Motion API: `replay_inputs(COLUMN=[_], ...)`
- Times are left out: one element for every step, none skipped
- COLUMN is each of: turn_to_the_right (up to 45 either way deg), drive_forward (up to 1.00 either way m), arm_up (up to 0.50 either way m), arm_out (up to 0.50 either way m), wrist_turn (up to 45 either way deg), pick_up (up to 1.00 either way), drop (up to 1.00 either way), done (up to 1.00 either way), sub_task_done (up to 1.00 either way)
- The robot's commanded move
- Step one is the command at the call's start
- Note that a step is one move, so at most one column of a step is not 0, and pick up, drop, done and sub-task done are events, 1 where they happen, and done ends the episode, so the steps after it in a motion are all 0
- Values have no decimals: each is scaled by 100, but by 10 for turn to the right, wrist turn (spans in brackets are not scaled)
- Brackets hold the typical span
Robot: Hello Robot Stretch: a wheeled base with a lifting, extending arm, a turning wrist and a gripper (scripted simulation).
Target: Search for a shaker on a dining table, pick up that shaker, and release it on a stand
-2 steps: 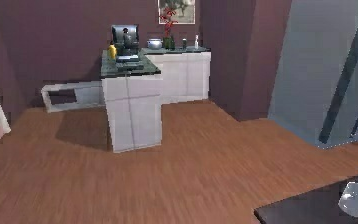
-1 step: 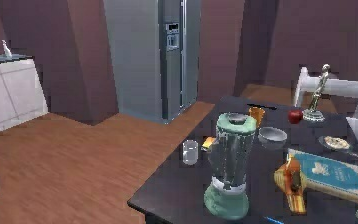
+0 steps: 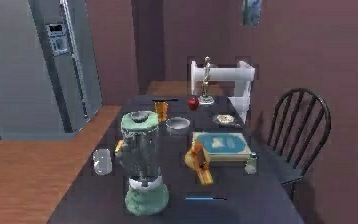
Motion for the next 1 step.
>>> replay_inputs(turn_to_the_right=[0], drive_forward=[25], arm_up=[0], arm_out=[0], wrist_turn=[0], pick_up=[0], drop=[0], done=[0], sub_task_done=[0])
